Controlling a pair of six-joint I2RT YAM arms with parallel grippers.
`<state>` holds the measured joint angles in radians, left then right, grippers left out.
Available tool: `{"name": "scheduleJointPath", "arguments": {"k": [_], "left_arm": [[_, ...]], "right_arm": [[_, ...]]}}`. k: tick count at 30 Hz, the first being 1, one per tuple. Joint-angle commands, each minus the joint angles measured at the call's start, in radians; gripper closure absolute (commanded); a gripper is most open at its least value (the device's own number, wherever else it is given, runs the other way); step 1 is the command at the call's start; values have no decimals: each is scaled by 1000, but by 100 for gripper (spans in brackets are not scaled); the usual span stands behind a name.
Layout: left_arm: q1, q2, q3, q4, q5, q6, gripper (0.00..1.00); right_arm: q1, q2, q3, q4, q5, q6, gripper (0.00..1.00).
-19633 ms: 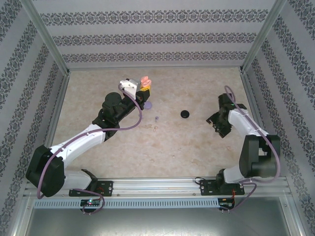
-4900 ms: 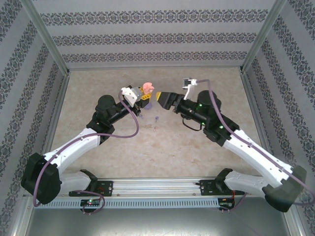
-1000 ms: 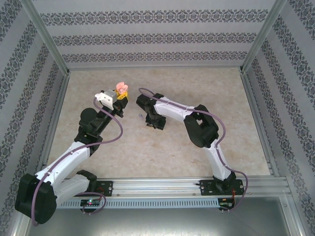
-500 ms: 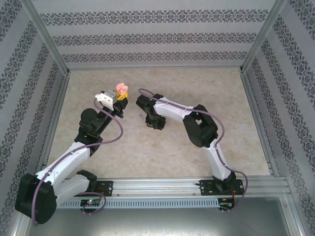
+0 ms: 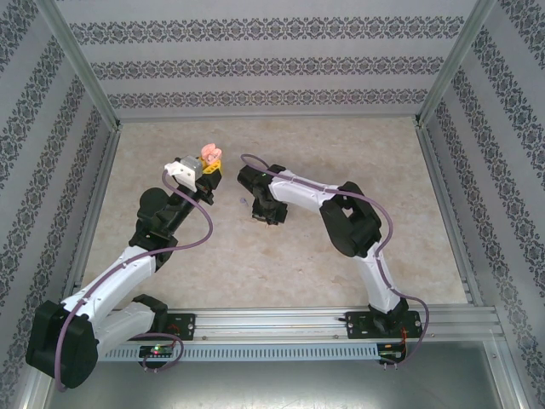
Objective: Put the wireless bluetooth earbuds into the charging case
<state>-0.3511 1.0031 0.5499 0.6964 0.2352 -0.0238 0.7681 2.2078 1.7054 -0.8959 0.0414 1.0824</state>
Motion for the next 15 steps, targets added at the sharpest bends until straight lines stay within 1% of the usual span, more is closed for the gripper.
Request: {"name": "scheduleJointPath", "arguments": {"k": [1,10,15], "left_arm": [[12,-20,21,15,29,-11,100],[12,-12,56,-29,52,-11,100],[12,-12,75,-72,105,3,100]], "right_arm": [[23,-51,-67,54,21,-49,86],[34,-255,-206,164,87,-116,86],[36,-406,-267,214,129,-179,86]]}}
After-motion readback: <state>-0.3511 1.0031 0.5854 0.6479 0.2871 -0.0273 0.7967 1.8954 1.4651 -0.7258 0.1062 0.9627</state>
